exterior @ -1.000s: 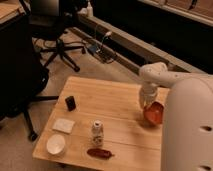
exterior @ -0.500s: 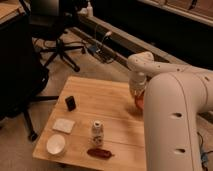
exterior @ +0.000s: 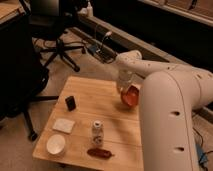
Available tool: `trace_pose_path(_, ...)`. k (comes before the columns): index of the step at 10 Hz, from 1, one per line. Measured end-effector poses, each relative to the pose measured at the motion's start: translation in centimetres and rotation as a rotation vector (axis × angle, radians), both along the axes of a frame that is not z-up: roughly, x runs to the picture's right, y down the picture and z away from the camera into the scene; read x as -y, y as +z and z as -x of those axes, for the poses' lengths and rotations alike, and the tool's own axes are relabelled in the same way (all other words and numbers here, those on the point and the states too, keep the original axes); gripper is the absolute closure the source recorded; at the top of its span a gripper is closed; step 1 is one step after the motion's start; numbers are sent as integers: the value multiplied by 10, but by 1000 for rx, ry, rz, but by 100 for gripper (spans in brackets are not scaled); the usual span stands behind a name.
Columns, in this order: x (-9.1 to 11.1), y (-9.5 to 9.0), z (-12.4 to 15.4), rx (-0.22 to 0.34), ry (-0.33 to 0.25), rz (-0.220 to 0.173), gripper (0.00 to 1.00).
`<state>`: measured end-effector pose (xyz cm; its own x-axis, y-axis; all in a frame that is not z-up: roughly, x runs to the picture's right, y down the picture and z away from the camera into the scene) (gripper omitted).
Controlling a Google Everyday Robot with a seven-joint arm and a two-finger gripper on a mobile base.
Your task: Drag the ceramic bowl in a circle
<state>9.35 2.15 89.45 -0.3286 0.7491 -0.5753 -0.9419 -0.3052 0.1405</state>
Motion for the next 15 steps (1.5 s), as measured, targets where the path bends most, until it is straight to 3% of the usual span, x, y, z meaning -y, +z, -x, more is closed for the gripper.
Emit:
trace_pose_path(3,-3,-6,58,114,-77,-51,100)
trace_pose_path(7,-34,-23,118,224,-108,-77,100)
trace_pose_path(10,-56,-48,129,251,-113,-98,100)
trace_pose_path(13,-89,-82,117,244,-153,-97,100)
trace_pose_path(15,-127,-102,121,270,-167,-75,100)
